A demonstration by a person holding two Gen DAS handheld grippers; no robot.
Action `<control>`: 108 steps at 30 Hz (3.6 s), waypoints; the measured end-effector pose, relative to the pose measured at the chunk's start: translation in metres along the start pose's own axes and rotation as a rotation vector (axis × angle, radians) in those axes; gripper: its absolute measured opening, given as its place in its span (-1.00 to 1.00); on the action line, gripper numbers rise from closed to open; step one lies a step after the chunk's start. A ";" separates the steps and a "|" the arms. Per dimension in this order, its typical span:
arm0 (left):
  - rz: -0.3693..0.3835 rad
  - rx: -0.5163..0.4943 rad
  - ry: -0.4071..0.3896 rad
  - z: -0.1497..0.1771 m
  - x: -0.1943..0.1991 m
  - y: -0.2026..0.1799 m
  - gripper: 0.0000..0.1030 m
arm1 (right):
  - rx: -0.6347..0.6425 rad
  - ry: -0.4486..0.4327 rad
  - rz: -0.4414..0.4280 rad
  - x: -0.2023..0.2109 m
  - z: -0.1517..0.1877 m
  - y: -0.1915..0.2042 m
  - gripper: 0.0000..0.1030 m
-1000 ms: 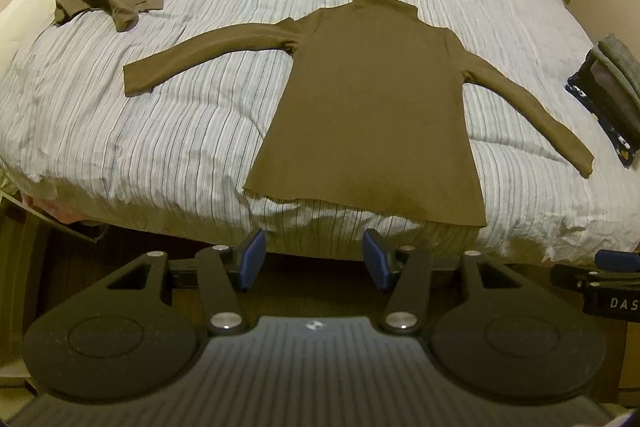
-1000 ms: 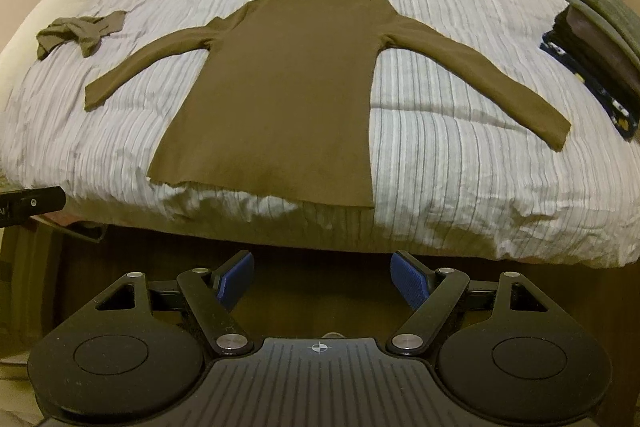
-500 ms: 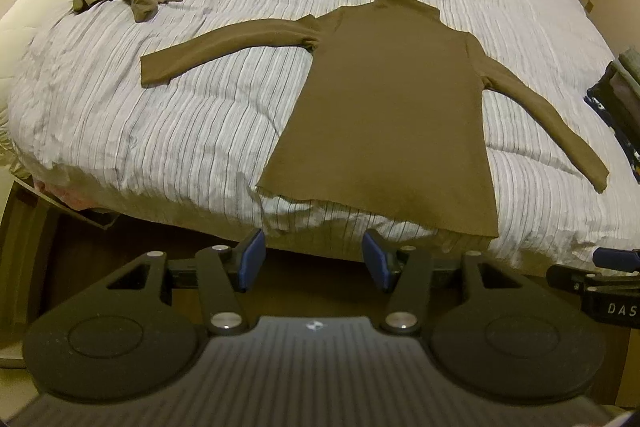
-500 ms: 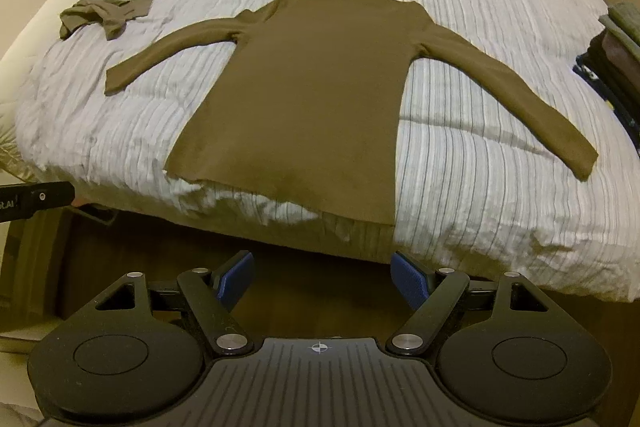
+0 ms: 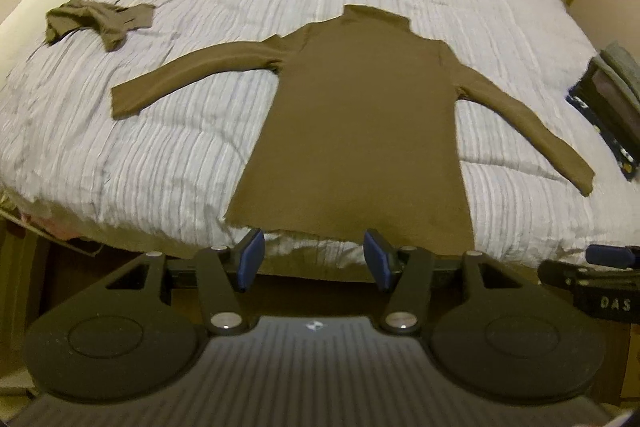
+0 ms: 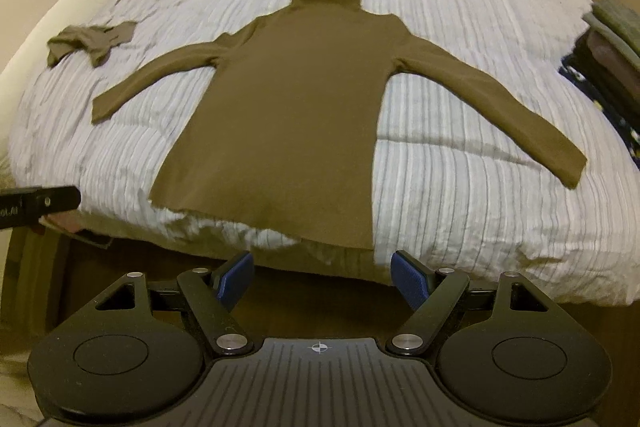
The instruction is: Fold clothes
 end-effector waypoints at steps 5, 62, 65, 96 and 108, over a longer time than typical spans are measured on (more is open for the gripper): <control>0.019 0.012 -0.012 -0.006 -0.002 0.011 0.01 | -0.039 -0.006 0.002 -0.001 -0.005 -0.003 0.53; 0.013 1.397 -0.403 -0.094 -0.418 0.434 -0.96 | -0.321 0.290 0.344 -0.306 -0.141 -0.024 0.53; 0.108 1.304 -0.520 -0.141 -0.395 0.414 -0.96 | -0.323 0.273 0.343 -0.301 -0.141 -0.039 0.53; 0.255 0.216 -0.059 -0.175 -0.434 0.118 -0.40 | -1.045 -0.223 -0.217 -0.319 -0.190 -0.154 0.00; 0.138 0.175 -0.112 -0.184 -0.441 0.140 -0.35 | -0.810 -0.433 -0.208 -0.337 -0.253 -0.130 -0.93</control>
Point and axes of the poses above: each gripper's, at about its wrist camera, not at the fingertips, and x roughly against the way its jaws point, y to its left, z to its underside, the point moved 5 cm from there along -x, roughly the way its jaws point, and after that the axes turned 5 degrees about -y, right-handed, at the moved point
